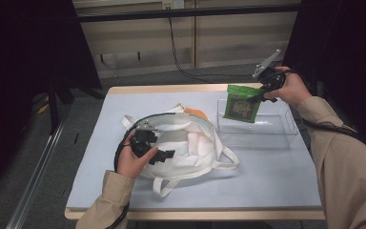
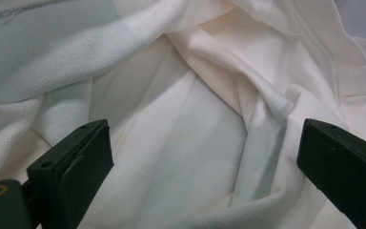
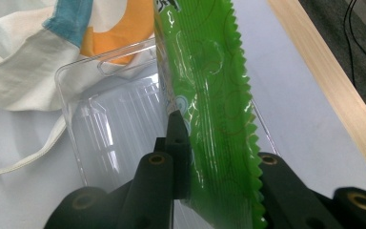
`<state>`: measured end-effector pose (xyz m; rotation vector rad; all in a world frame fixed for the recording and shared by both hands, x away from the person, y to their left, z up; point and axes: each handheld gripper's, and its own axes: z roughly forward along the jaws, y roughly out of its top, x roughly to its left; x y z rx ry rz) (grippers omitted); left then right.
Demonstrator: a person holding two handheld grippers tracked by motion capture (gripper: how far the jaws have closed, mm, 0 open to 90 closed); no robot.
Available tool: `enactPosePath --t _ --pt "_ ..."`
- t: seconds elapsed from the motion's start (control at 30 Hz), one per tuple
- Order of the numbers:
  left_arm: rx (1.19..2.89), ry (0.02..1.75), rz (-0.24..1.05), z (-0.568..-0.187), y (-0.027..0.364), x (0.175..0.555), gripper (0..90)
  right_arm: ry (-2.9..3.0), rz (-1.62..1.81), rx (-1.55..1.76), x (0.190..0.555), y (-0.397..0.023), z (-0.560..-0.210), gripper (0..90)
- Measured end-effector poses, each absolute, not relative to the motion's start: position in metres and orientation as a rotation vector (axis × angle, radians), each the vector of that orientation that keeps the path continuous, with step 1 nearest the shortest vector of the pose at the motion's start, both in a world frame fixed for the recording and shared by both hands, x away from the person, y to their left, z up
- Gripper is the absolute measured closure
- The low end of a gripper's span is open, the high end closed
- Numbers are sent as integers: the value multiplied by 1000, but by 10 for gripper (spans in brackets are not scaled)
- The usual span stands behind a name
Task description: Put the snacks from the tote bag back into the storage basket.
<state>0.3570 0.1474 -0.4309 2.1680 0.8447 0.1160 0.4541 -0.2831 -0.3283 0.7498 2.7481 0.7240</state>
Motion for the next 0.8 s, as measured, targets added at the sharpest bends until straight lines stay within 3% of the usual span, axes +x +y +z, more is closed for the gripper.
enactPosePath --t 0.8 --pt "2178 838 111 -432 144 357 47 2766 702 719 470 -281 -343 776"
